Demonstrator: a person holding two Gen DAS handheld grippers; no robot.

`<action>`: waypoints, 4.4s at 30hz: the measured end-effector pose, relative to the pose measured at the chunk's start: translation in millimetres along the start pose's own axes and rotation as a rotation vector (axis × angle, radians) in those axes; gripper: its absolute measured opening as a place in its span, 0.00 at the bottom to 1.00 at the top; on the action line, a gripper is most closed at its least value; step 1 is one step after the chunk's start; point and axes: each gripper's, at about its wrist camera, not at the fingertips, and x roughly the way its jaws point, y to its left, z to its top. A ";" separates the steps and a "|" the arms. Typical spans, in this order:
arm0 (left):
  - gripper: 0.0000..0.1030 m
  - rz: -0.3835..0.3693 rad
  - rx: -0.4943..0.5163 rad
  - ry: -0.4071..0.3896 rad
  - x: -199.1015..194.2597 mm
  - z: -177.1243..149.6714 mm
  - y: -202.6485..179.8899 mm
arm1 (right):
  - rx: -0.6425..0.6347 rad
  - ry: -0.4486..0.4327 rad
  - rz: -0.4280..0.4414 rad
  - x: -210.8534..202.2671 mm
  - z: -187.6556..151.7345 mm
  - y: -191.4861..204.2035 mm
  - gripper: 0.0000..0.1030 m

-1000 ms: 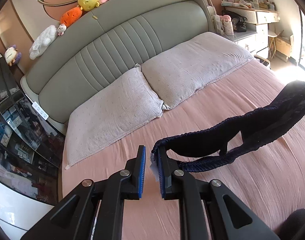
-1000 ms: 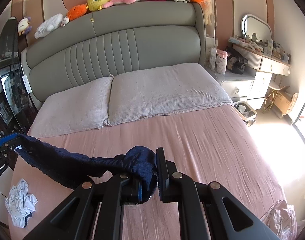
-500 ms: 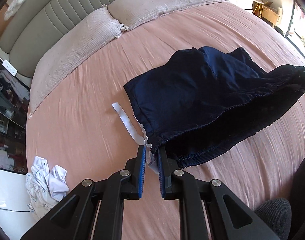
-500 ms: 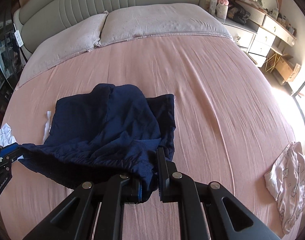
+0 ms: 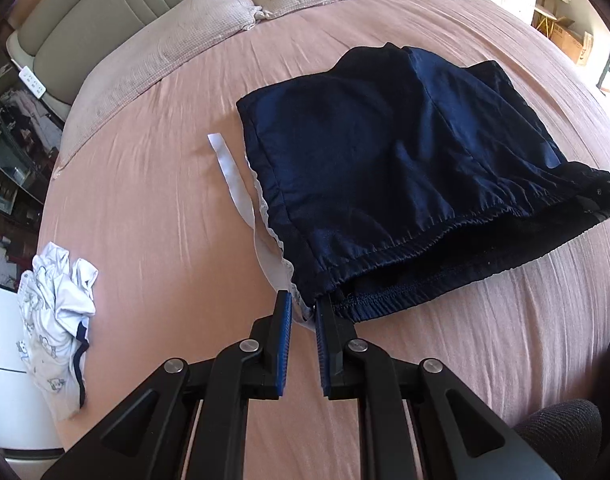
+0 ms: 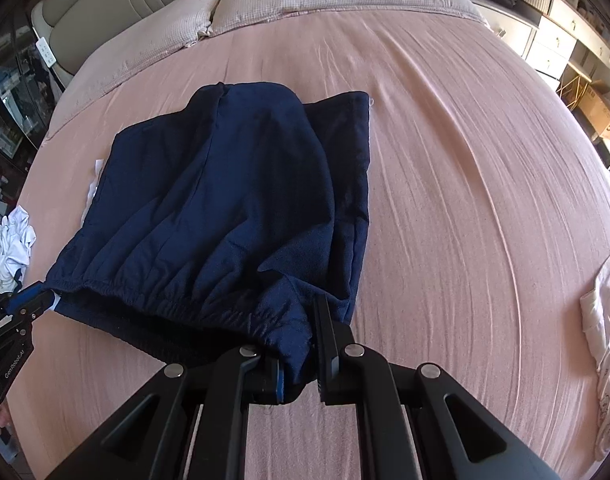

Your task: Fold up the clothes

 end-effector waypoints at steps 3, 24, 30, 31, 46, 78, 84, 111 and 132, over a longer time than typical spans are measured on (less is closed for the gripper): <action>0.10 0.030 -0.023 0.036 4.0 -7.5 -2.6 | -0.032 0.015 0.015 2.8 -2.1 -0.2 0.08; 0.10 -0.020 -0.089 0.039 -59.8 7.4 30.1 | -0.025 0.031 0.076 -49.1 23.0 8.7 0.75; 0.10 0.072 -0.012 0.007 -70.8 20.1 23.9 | 0.050 -0.018 0.090 -60.4 36.5 -10.0 0.76; 0.10 0.090 0.010 0.000 -72.3 21.3 20.4 | 0.063 -0.025 0.091 -61.5 39.0 -13.7 0.76; 0.48 0.053 0.362 -0.024 -34.8 16.4 -66.7 | 0.306 -0.046 0.186 -18.5 84.9 -40.5 0.76; 0.94 0.424 0.630 -0.224 -23.3 17.5 -224.8 | 0.208 0.191 0.277 65.6 118.3 -83.7 0.76; 0.94 0.431 0.754 -0.306 -21.9 0.1 -266.4 | 0.261 0.184 0.280 60.7 115.2 -104.9 0.76; 0.94 0.488 0.809 -0.303 -3.6 -3.6 -308.8 | 0.132 0.304 0.525 96.1 161.1 -64.7 0.83; 1.00 0.491 0.757 -0.288 14.0 33.8 -323.4 | 0.184 0.383 0.576 107.7 167.4 -51.6 0.83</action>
